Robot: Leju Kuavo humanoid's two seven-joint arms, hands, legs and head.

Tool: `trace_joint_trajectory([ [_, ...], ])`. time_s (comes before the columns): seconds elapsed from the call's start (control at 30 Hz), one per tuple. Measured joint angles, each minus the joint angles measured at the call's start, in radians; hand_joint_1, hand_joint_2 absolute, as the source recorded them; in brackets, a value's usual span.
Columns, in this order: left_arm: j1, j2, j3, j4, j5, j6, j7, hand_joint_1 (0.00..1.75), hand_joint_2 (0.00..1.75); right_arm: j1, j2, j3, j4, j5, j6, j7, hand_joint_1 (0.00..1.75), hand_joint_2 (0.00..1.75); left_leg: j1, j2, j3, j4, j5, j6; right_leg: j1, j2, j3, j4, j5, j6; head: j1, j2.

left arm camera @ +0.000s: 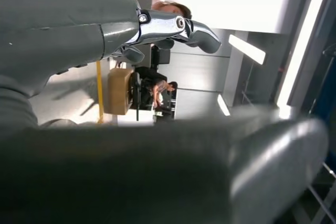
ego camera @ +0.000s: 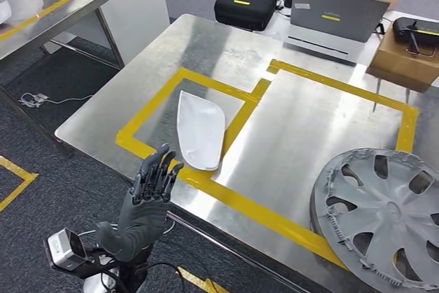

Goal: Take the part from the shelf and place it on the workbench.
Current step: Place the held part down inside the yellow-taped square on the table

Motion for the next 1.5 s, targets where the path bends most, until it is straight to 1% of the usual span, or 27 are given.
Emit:
trace_joint_trajectory([
  [0.07, 0.001, 0.002, 0.0, 0.0, 0.004, 0.0, 0.006, 0.0, 1.75, 0.0, 0.0, -0.002, 0.0, 0.0, 0.0, -0.001, 0.0, 0.0, 0.002, 0.0, -0.055, 0.13, -0.067, -0.007, 0.001, -0.002, -0.001, 0.0, 0.001, -0.005, -0.003, 0.0],
  [0.1, 0.001, 0.003, 0.0, 0.001, 0.006, 0.0, 0.009, 0.0, 1.75, 0.0, 0.0, -0.003, 0.0, 0.0, 0.001, -0.002, 0.0, 0.0, 0.003, 0.0, -0.078, 0.184, -0.086, -0.009, 0.001, -0.002, -0.002, 0.001, 0.001, -0.005, -0.002, 0.0],
  [0.13, 0.002, 0.004, 0.0, 0.001, 0.007, 0.0, 0.012, 0.0, 1.75, 0.0, 0.0, -0.004, 0.0, 0.0, 0.001, -0.002, 0.0, 0.0, 0.003, 0.0, -0.087, 0.209, -0.087, -0.009, 0.002, -0.003, -0.003, 0.001, 0.001, -0.006, -0.002, 0.0],
  [0.17, 0.002, 0.004, 0.001, 0.002, 0.008, 0.0, 0.014, 0.0, 1.31, 0.0, 0.0, -0.005, 0.0, 0.0, 0.001, -0.002, 0.0, 0.0, 0.003, 0.0, -0.078, 0.193, -0.068, -0.007, 0.002, -0.003, -0.002, 0.001, 0.001, -0.006, -0.002, 0.0],
  [0.2, 0.002, 0.005, 0.001, 0.002, 0.008, 0.0, 0.016, 0.0, 0.87, 0.0, 0.0, -0.005, 0.0, 0.0, 0.001, -0.003, 0.0, 0.0, 0.003, 0.0, -0.052, 0.143, -0.035, -0.003, 0.002, -0.002, -0.002, 0.001, 0.001, -0.006, -0.002, 0.0],
  [0.27, 0.0, 0.005, 0.001, 0.002, 0.009, 0.0, 0.017, 0.0, 0.0, 0.0, 0.0, -0.006, 0.0, -0.001, 0.001, -0.005, 0.0, 0.0, 0.001, 0.0, 0.015, 0.007, 0.025, 0.007, 0.005, -0.001, -0.002, 0.003, 0.001, -0.003, -0.002, 0.0],
  [0.33, -0.001, 0.004, 0.001, 0.002, 0.009, 0.002, 0.018, 0.0, 0.0, -0.001, 0.0, -0.006, 0.0, -0.002, 0.001, -0.016, 0.0, 0.0, -0.002, 0.0, 0.046, -0.065, 0.04, 0.015, 0.009, -0.001, -0.007, 0.006, 0.002, 0.005, -0.001, 0.0],
  [0.4, 0.001, 0.004, 0.001, 0.001, 0.009, 0.006, 0.018, 0.0, 0.0, -0.001, 0.0, -0.007, 0.0, -0.008, 0.005, -0.035, 0.0, 0.0, -0.003, 0.0, 0.044, -0.074, 0.04, 0.023, 0.008, -0.002, -0.013, 0.006, 0.005, 0.017, -0.001, 0.0],
  [0.47, 0.002, 0.004, 0.002, 0.001, 0.007, 0.009, 0.015, 0.0, 0.0, -0.001, -0.001, -0.008, 0.0, -0.012, 0.014, -0.047, 0.0, 0.0, 0.0, 0.001, 0.043, -0.081, 0.048, 0.034, 0.006, -0.002, -0.027, 0.027, -0.013, 0.028, 0.001, 0.0],
  [0.5, 0.002, 0.004, 0.002, 0.001, 0.004, 0.01, 0.01, 0.0, 0.0, -0.002, -0.002, -0.008, 0.0, -0.012, 0.017, -0.046, 0.0, 0.0, 0.002, 0.002, 0.043, -0.084, 0.051, 0.039, 0.005, -0.001, -0.046, 0.065, -0.038, 0.033, 0.004, 0.0],
  [0.6, 0.006, 0.004, 0.002, 0.001, -0.006, 0.008, -0.01, 0.0, 0.0, 0.001, -0.002, -0.008, 0.0, -0.004, 0.016, -0.034, 0.0, 0.0, 0.002, 0.004, 0.037, -0.085, 0.054, 0.045, 0.003, -0.001, -0.134, 0.254, -0.125, 0.043, 0.01, 0.0],
  [0.63, 0.008, 0.004, 0.002, 0.001, -0.009, 0.007, -0.014, 0.0, 0.0, 0.002, -0.002, -0.008, 0.0, -0.002, 0.016, -0.03, 0.0, 0.0, 0.001, 0.004, 0.036, -0.084, 0.055, 0.045, 0.003, -0.001, -0.149, 0.287, -0.131, 0.045, 0.01, 0.0],
  [0.67, 0.009, 0.004, 0.002, 0.001, -0.011, 0.006, -0.017, 0.0, 0.0, 0.002, -0.003, -0.008, 0.0, -0.001, 0.016, -0.026, 0.0, 0.0, 0.001, 0.004, 0.036, -0.084, 0.055, 0.045, 0.003, -0.001, -0.145, 0.282, -0.116, 0.046, 0.011, 0.0],
  [0.7, 0.01, 0.004, 0.001, 0.001, -0.013, 0.006, -0.018, 0.0, 0.0, 0.002, -0.004, -0.008, 0.0, 0.0, 0.016, -0.023, 0.0, 0.0, 0.001, 0.004, 0.037, -0.084, 0.055, 0.045, 0.003, -0.001, -0.121, 0.237, -0.086, 0.045, 0.011, 0.0],
  [0.77, 0.01, 0.004, 0.002, 0.001, -0.011, 0.006, -0.012, 0.0, 0.87, 0.001, -0.006, -0.008, 0.0, 0.0, 0.016, -0.019, 0.0, 0.0, -0.002, 0.003, 0.038, -0.081, 0.055, 0.041, 0.003, -0.001, -0.044, 0.094, -0.024, 0.04, 0.012, 0.0],
  [0.83, 0.009, 0.004, 0.002, 0.003, -0.009, 0.013, 0.003, 0.0, 1.75, -0.001, -0.007, -0.008, 0.0, 0.0, 0.015, -0.017, 0.0, 0.0, -0.006, 0.002, 0.033, -0.076, 0.057, 0.032, 0.005, 0.001, -0.001, 0.012, -0.003, 0.031, 0.011, 0.0],
  [0.9, 0.009, 0.004, 0.004, 0.005, -0.008, 0.02, 0.014, 0.0, 1.75, 0.0, -0.007, -0.008, 0.0, -0.002, 0.014, -0.015, 0.0, 0.0, -0.007, 0.002, 0.028, -0.074, 0.062, 0.022, 0.006, 0.003, -0.001, 0.006, -0.002, 0.021, 0.01, 0.0],
  [0.97, 0.009, 0.004, 0.005, 0.006, -0.006, 0.023, 0.017, 0.0, 1.75, 0.001, -0.007, -0.008, 0.0, -0.003, 0.014, -0.014, 0.0, 0.0, -0.005, 0.001, 0.021, -0.058, 0.044, 0.012, 0.003, 0.001, -0.005, 0.002, 0.007, 0.008, 0.008, 0.0],
  [1.03, 0.008, 0.004, 0.005, 0.007, -0.005, 0.025, 0.018, 0.0, 1.75, 0.0, -0.007, -0.008, 0.0, -0.003, 0.014, -0.013, 0.0, 0.0, -0.002, 0.0, -0.007, 0.02, -0.021, 0.002, 0.001, -0.002, -0.013, -0.001, 0.016, -0.006, 0.003, 0.0],
  [1.1, 0.009, 0.004, 0.006, 0.009, -0.005, 0.027, 0.02, 0.0, 1.75, -0.001, -0.007, -0.008, 0.0, -0.003, 0.014, -0.013, 0.0, 0.0, 0.001, 0.0, -0.048, 0.143, -0.093, -0.006, 0.003, -0.004, -0.025, 0.0, 0.023, -0.012, 0.001, 0.0],
  [1.13, 0.009, 0.004, 0.006, 0.011, -0.005, 0.028, 0.02, 0.0, 1.75, -0.001, -0.007, -0.008, 0.0, -0.003, 0.014, -0.012, 0.0, 0.0, 0.002, 0.0, -0.061, 0.187, -0.113, -0.007, 0.004, -0.005, -0.031, 0.001, 0.027, -0.012, 0.001, 0.0],
  [1.17, 0.009, 0.004, 0.006, 0.012, -0.005, 0.029, 0.021, 0.0, 1.75, -0.001, -0.007, -0.008, 0.0, -0.003, 0.014, -0.012, 0.0, 0.0, 0.002, 0.0, -0.062, 0.207, -0.119, -0.008, 0.004, -0.005, -0.037, 0.002, 0.031, -0.012, 0.001, 0.0],
  [1.2, 0.009, 0.004, 0.006, 0.013, -0.005, 0.031, 0.021, 0.0, 1.75, -0.001, -0.007, -0.008, 0.0, -0.003, 0.014, -0.012, 0.0, 0.0, 0.003, 0.0, -0.048, 0.193, -0.108, -0.007, 0.005, -0.005, -0.043, 0.004, 0.035, -0.011, 0.001, 0.0],
  [1.23, 0.009, 0.004, 0.007, 0.013, -0.005, 0.033, 0.021, 0.0, 1.75, -0.001, -0.007, -0.009, 0.0, -0.003, 0.014, -0.012, 0.0, 0.0, 0.003, 0.0, -0.02, 0.152, -0.086, -0.005, 0.005, -0.005, -0.049, 0.005, 0.039, -0.01, 0.001, 0.0],
  [1.3, 0.008, 0.004, 0.007, 0.013, -0.005, 0.036, 0.023, 0.0, 1.75, -0.001, -0.007, -0.009, 0.0, -0.003, 0.014, -0.012, 0.0, 0.0, 0.002, 0.0, 0.067, 0.01, -0.037, 0.004, 0.007, -0.004, -0.06, 0.008, 0.05, -0.004, 0.001, 0.0],
  [1.37, 0.006, 0.003, 0.007, 0.013, -0.005, 0.037, 0.024, 0.0, 1.75, -0.001, -0.007, -0.009, 0.0, -0.003, 0.014, -0.012, 0.0, 0.0, -0.002, 0.0, 0.119, -0.086, -0.013, 0.014, 0.009, -0.003, -0.068, 0.01, 0.061, 0.006, 0.002, 0.0],
  [1.5, 0.007, 0.003, 0.008, 0.013, -0.006, 0.038, 0.024, 0.0, 1.75, 0.0, -0.007, -0.009, 0.0, -0.003, 0.014, -0.012, 0.0, 0.0, -0.009, 0.0, 0.112, -0.101, 0.008, 0.031, 0.003, -0.003, -0.075, 0.006, 0.079, 0.028, 0.001, 0.0],
])
